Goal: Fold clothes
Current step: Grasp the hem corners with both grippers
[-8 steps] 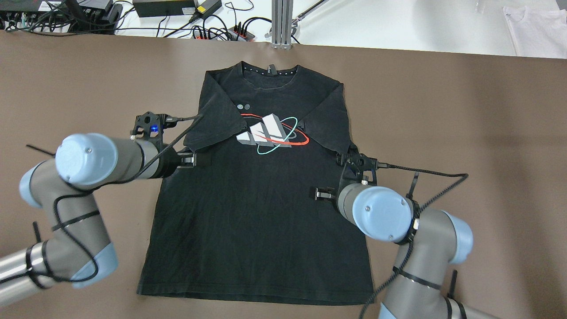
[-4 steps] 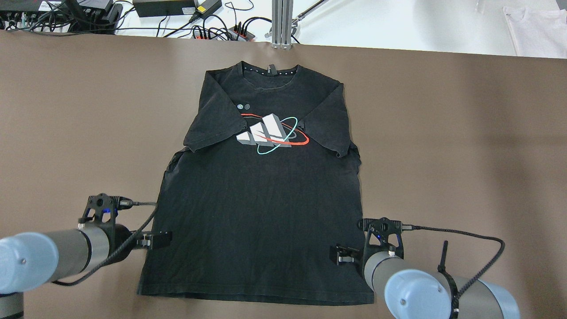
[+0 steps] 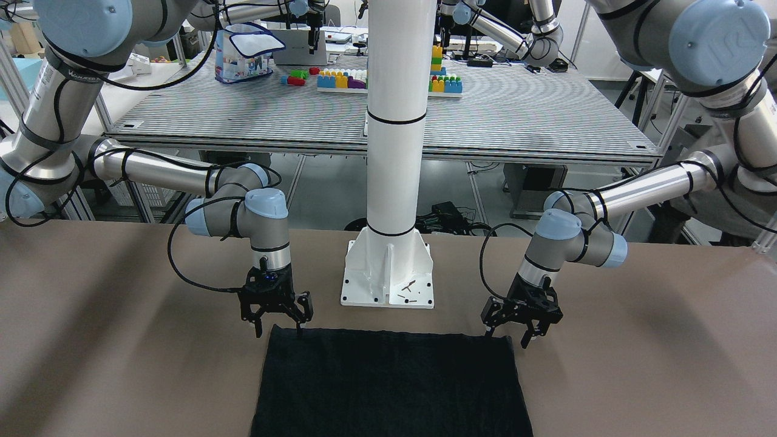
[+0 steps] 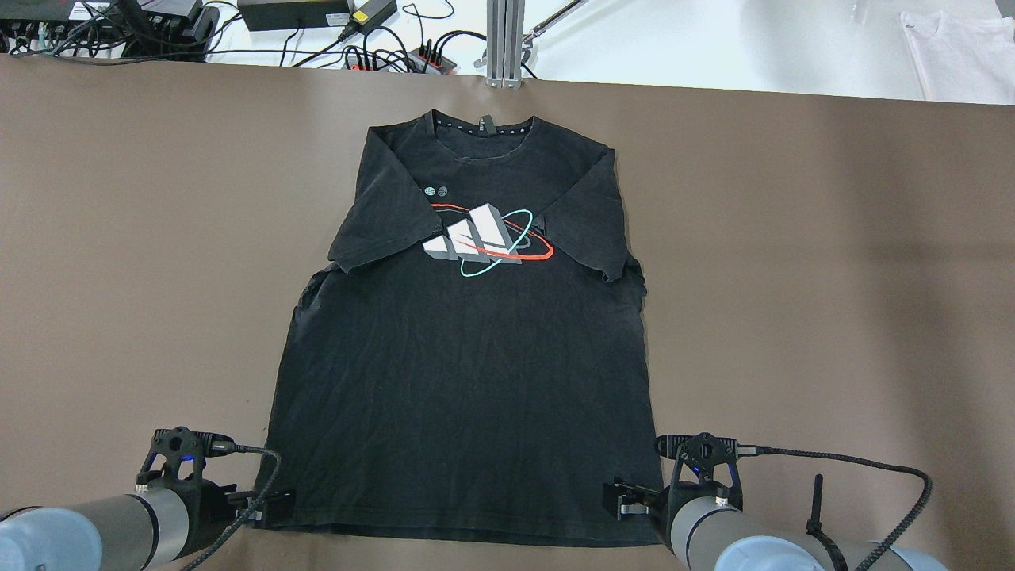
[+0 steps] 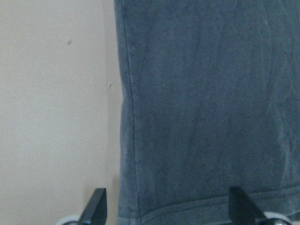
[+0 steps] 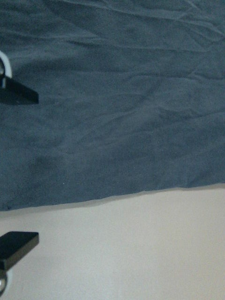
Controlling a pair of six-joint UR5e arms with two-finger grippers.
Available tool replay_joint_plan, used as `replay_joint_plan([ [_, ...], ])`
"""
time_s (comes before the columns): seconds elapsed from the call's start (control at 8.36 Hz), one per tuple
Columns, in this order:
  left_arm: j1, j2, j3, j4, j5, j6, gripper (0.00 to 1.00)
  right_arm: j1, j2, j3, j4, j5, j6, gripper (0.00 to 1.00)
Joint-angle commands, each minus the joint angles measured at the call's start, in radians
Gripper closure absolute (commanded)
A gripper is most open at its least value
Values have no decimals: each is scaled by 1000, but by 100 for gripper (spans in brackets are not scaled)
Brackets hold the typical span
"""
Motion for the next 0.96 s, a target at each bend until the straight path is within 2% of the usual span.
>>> replay_joint_plan([
  [0.0, 21, 6, 13, 1, 11, 0, 31, -5, -2, 2, 0, 0, 1, 5],
  [0.48, 21, 7, 33, 1, 10, 9, 32, -5, -2, 1, -2, 0, 1, 5],
  [0.6, 22, 7, 32, 1, 10, 9, 42, -5, -4, 1, -2, 0, 1, 5],
  [0.72, 22, 7, 33, 1, 10, 9, 67, -5, -2, 1, 0, 0, 1, 5],
  [0.84, 22, 7, 33, 1, 10, 9, 87, -5, -2, 1, 0, 0, 1, 5],
])
